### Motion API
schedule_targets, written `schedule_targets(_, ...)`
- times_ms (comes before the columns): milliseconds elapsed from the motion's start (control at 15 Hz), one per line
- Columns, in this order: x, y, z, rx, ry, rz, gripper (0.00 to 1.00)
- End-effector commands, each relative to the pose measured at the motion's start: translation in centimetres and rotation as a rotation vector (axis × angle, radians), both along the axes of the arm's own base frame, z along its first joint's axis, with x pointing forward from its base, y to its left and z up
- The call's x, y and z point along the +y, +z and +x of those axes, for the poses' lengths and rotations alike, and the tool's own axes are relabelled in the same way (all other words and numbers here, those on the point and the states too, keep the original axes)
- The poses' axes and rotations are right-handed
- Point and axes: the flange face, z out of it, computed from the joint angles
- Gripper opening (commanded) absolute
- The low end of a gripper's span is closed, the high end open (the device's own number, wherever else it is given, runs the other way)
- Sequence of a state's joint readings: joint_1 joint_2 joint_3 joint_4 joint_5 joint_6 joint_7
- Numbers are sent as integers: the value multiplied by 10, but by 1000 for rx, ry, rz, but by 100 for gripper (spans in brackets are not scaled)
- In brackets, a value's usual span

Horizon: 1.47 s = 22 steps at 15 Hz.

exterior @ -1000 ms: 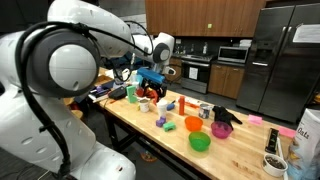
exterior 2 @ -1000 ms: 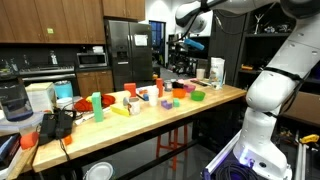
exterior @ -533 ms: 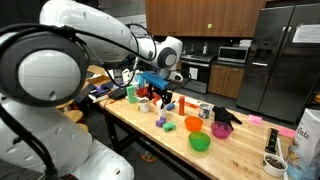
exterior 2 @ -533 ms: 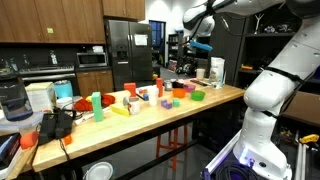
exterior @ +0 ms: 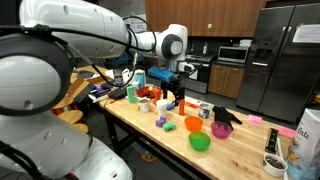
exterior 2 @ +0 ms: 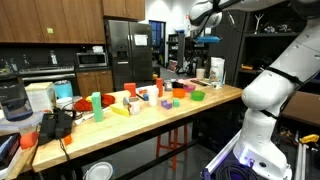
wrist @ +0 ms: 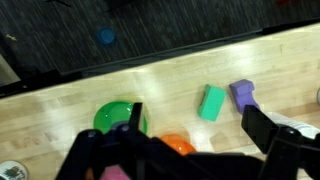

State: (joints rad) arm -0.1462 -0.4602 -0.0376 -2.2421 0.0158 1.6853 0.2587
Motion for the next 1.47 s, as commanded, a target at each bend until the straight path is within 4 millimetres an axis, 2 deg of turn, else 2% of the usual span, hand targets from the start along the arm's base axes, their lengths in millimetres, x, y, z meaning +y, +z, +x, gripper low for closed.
schedule_targets(0,-12,18,15,43,-49,-88,100)
schedule_targets(400,-5,15,54,73,27,-85,100)
schedule_targets(467,-7,11,40,57,-4,-83,100)
schedule_targets(667,-4,7,54,65,14,-82,100)
schedule_targets(867,-4,9,55,64,16,-82,100)
schedule_targets(1067,-27,23,66,32,-145,-184,100)
schedule_targets(1400,-71,60,83,-48,-265,-402,100)
